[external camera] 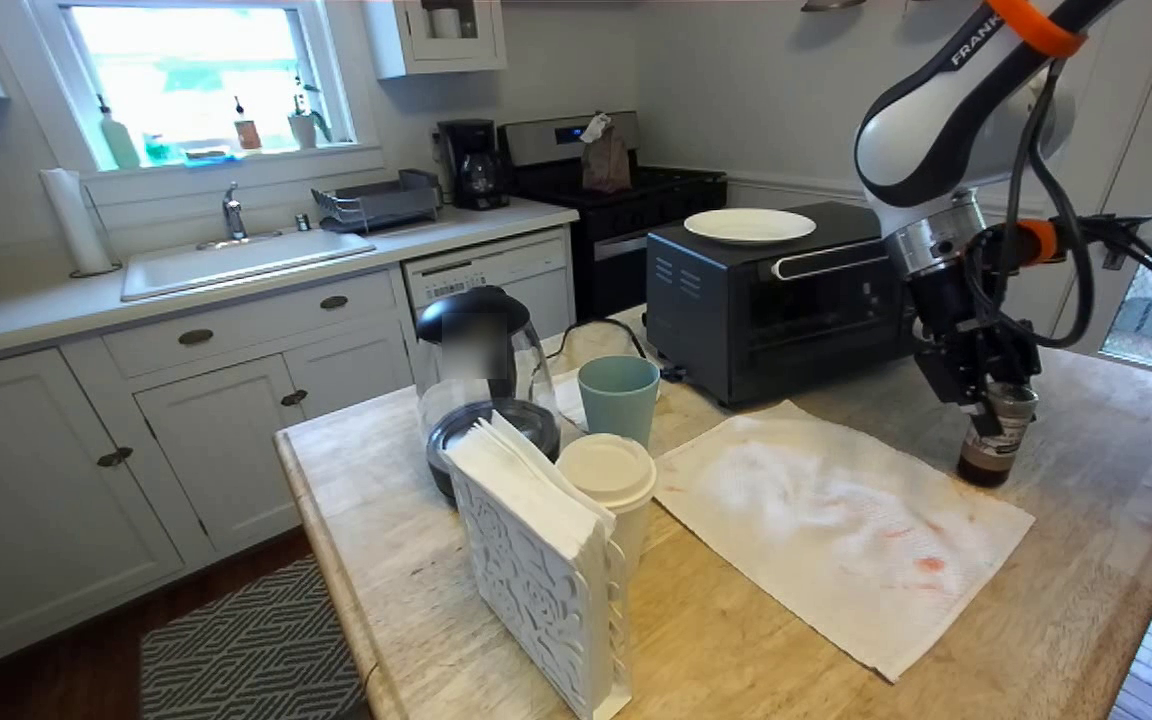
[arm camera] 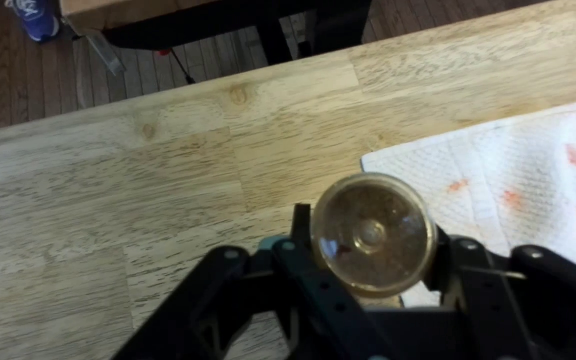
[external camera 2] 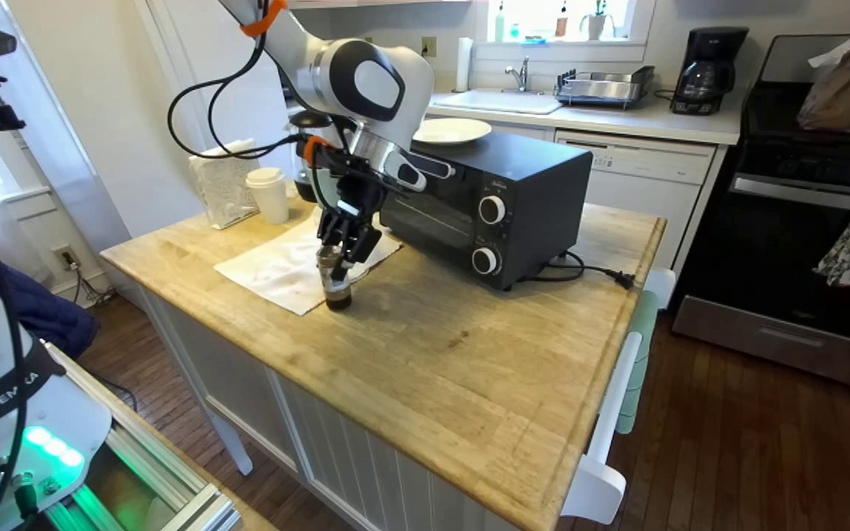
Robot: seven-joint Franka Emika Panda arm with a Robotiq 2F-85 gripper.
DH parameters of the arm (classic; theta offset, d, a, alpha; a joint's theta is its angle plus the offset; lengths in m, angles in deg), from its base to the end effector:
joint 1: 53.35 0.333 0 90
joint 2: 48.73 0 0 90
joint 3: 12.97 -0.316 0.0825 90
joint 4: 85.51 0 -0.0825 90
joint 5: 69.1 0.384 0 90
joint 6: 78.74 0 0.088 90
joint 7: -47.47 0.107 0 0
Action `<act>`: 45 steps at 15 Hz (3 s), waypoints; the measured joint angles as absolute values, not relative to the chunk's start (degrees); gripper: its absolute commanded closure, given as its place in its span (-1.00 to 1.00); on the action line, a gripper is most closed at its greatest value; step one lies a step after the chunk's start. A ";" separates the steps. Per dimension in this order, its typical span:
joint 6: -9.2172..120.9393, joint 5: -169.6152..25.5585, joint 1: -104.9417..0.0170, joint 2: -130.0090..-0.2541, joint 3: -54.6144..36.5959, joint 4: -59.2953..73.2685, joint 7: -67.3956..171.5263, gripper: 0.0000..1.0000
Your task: Pick up the spice bottle and put it on the white towel, pick up the spice bottle and put it on the kitchen counter the right way up
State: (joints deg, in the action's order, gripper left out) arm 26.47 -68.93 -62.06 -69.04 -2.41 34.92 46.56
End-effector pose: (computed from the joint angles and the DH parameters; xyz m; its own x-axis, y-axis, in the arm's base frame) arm 0.4754 -0.1676 0.2204 0.7672 -0.2814 -0.5763 -0.3088 -0.9497 0.0526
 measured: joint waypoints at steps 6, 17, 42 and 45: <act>29.88 -63.84 -62.07 -65.39 -2.20 36.58 60.00 0.54; 49.56 -60.63 -57.80 -62.14 -3.32 41.41 82.04 0.54; 54.61 -59.95 -56.69 -60.20 -4.29 43.34 86.03 -0.96; 54.63 -59.71 -57.24 -61.11 -4.29 43.18 82.08 -0.39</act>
State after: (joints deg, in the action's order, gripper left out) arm 54.63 -59.71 -57.24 -61.11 -4.29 43.18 82.08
